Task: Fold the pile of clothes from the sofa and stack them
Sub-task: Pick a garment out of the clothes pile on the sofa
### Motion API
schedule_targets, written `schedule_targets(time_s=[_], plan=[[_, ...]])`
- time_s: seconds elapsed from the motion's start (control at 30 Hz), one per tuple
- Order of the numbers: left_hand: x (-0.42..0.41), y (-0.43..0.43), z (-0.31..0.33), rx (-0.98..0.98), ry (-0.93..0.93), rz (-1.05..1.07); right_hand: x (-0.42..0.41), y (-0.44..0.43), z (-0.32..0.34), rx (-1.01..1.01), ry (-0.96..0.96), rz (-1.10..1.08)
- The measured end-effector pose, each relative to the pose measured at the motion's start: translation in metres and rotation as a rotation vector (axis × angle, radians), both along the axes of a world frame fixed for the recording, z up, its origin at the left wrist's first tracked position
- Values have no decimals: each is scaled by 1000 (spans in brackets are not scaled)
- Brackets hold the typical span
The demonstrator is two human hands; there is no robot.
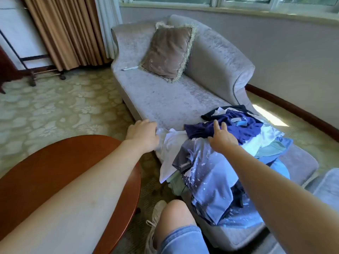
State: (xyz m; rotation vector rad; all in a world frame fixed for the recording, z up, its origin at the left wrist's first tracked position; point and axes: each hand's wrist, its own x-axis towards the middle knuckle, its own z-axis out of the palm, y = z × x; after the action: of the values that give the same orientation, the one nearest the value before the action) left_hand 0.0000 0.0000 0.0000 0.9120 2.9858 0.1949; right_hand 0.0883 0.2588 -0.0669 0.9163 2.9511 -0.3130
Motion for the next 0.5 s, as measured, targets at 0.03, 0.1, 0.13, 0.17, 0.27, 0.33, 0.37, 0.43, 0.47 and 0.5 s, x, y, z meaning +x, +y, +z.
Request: schedule_targets(time_s=[0.03, 0.1, 0.13, 0.17, 0.27, 0.33, 0.37, 0.43, 0.47, 0.5], plan=[[-4, 3, -4, -24, -21, -1, -5, 5, 0, 3, -17, -16], [-15, 8, -17, -33, -34, -2, -14, 18, -5, -6, -34, -46], [-16, 9, -22, -53, -53, -5, -17, 23, -8, -12, -44, -53], [-20, 11, -27, -57, -66, -12, -21, 26, -11, -11, -41, -62], [-26, 12, -35, -72, -92, -13, -25, 30, -18, 43, 73, -45], [-27, 11, -38, -83, -120, -16, -24, 29, -21, 76, 191, 9], [-26, 10, -38, -80, -130, -18, -22, 26, -19, 81, 253, 37], [-22, 9, -32, -56, -159, -36, -19, 17, -9, 78, 377, 81], [-18, 9, -27, -44, -168, -50, -18, 10, -1, 85, 448, 116], [-15, 8, -21, -30, -172, -64, -18, 3, 10, 96, 519, 160]])
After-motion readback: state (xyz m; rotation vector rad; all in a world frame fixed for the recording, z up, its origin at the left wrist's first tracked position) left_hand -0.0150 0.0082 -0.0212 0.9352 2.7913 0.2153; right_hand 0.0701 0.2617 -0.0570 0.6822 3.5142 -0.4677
